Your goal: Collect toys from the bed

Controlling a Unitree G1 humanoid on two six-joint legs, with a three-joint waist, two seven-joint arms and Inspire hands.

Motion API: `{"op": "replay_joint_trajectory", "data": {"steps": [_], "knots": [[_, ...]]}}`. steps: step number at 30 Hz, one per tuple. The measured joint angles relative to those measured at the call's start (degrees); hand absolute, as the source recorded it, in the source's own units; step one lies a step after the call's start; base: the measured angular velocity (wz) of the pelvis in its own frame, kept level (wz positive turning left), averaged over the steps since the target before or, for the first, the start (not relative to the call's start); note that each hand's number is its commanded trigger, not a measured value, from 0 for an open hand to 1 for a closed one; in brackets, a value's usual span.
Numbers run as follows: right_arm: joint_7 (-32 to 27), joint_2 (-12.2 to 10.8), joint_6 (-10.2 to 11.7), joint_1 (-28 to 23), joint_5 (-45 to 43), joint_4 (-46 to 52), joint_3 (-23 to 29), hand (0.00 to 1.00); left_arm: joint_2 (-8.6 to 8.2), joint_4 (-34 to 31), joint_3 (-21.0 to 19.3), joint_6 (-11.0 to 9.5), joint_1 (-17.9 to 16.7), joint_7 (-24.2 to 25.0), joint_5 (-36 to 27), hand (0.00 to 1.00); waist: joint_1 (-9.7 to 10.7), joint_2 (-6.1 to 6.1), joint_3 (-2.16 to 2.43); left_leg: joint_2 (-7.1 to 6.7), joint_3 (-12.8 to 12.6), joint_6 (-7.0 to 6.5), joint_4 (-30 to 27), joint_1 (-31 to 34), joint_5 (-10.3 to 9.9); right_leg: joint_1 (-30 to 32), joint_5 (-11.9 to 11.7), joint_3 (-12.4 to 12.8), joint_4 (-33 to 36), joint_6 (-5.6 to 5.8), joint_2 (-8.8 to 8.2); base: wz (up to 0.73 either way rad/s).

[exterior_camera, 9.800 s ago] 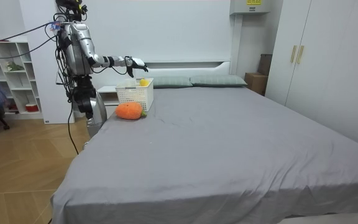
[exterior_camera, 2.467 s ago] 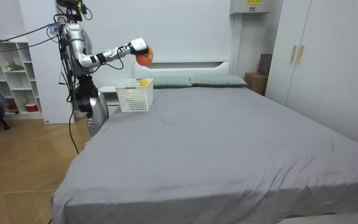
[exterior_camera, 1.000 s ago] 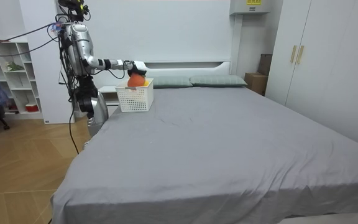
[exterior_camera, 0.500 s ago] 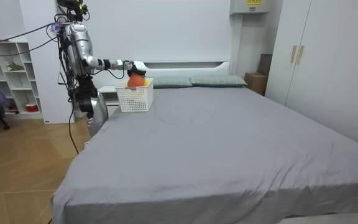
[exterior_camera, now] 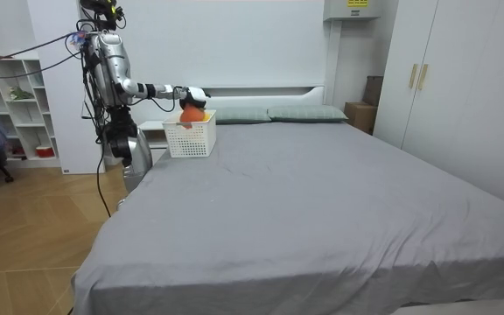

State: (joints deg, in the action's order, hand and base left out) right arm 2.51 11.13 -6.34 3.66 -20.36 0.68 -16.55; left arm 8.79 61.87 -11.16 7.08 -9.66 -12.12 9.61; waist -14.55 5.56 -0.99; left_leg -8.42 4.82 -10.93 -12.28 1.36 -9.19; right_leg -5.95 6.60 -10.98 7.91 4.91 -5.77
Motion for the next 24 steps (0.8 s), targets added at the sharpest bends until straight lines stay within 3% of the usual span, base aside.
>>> {"op": "replay_joint_trajectory", "data": {"steps": [5,10,12,14,24], "knots": [[-0.6,0.2,0.1,-0.5,3.6,0.0,0.8,0.00,0.00,0.0,-1.7,-0.1,-0.1,-1.1,0.0,0.00,0.4,0.13,0.09,0.00,-0.2,0.00,0.0,-0.1,0.0,-0.2,0.0,1.7,0.0,0.00,0.07,0.00],[-2.8,0.1,1.1,-0.5,5.9,0.3,5.2,0.00,-0.22,0.0,-3.4,-0.2,-0.1,-1.4,-0.1,0.00,1.1,-0.06,0.15,-0.07,-0.2,0.01,-0.1,-0.6,0.0,-0.6,0.1,1.7,-0.1,0.11,-0.01,0.00],[-4.3,0.2,1.5,-0.6,7.1,1.7,7.5,0.00,-0.44,-0.1,-3.4,-0.2,-0.5,-1.9,-0.6,0.00,2.4,-0.32,0.59,-0.07,-0.4,0.01,0.0,-0.9,0.0,-0.5,0.1,2.0,0.1,0.10,-0.03,-0.05],[-4.8,0.2,1.8,-0.6,9.2,3.1,9.5,0.00,-0.48,-0.1,-3.5,-0.2,-0.7,-2.5,-0.6,0.00,3.3,-0.36,0.72,-0.06,-1.0,0.00,0.2,-1.2,0.0,-0.6,0.2,3.0,0.0,0.22,-0.05,-0.14],[-7.1,0.3,2.6,-3.5,13.2,8.5,17.6,0.00,-0.39,0.0,-7.2,-1.4,-0.3,-3.2,-1.1,0.00,7.1,-0.55,0.81,0.06,-2.0,-0.06,0.7,-2.6,0.0,-1.0,0.4,4.7,0.9,0.13,0.35,-0.08]]}}
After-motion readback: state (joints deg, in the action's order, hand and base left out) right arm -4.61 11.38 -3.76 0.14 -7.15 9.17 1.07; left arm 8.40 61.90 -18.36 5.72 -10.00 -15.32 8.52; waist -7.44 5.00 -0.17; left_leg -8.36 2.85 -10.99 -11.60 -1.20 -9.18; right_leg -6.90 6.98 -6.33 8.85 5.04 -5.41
